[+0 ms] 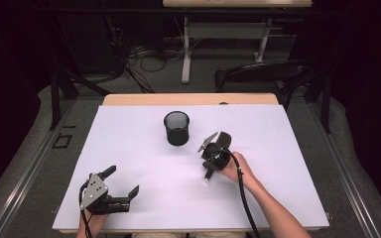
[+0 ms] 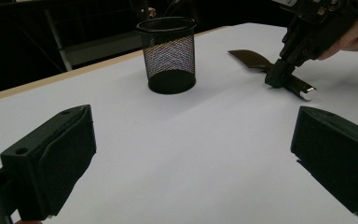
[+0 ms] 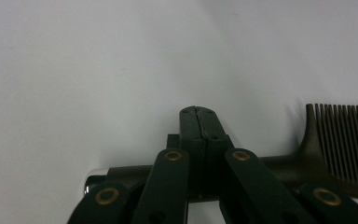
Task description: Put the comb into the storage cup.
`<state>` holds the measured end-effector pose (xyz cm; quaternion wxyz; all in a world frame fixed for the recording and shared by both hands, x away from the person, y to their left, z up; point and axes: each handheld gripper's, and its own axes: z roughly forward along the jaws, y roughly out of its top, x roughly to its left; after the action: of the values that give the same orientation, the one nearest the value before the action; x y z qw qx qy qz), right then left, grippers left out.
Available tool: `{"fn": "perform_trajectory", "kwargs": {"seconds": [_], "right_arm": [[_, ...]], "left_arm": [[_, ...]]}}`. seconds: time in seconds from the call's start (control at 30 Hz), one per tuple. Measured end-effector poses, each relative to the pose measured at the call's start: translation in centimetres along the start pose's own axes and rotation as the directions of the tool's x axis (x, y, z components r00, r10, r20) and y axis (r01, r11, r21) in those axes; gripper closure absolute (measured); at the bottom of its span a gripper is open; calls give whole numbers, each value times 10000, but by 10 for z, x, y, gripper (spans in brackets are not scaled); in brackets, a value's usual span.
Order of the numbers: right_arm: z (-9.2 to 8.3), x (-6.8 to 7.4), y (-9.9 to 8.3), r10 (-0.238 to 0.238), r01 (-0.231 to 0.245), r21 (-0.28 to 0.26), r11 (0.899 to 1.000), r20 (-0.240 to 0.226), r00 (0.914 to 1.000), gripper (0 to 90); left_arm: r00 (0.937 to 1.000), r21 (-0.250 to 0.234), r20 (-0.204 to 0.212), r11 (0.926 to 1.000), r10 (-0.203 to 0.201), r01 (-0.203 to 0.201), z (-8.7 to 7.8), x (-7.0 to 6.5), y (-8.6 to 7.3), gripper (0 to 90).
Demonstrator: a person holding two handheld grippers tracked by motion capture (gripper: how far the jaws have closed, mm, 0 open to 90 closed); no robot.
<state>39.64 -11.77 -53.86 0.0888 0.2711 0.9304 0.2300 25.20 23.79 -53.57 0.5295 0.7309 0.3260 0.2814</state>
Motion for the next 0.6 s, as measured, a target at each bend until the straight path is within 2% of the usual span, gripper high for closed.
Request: {"fn": "perform_trajectory", "kwargs": {"seconds": [0.3, 0.43, 0.6], "right_arm": [[-5, -1, -5, -26, 30, 290, 9996, -114, 9999, 900], [-8, -1, -7, -145, 147, 514, 9986, -49, 9999, 900], [-11, -3, -12, -66, 62, 653, 9978, 53, 10000, 900]], "left_arm": [[10000, -15, -18, 10000, -26, 26, 1, 0, 0, 2], [10000, -34, -41, 10000, 4, -4, 0, 0, 0, 2], [10000, -56, -36, 10000, -34, 34, -1, 1, 0, 2]]}}
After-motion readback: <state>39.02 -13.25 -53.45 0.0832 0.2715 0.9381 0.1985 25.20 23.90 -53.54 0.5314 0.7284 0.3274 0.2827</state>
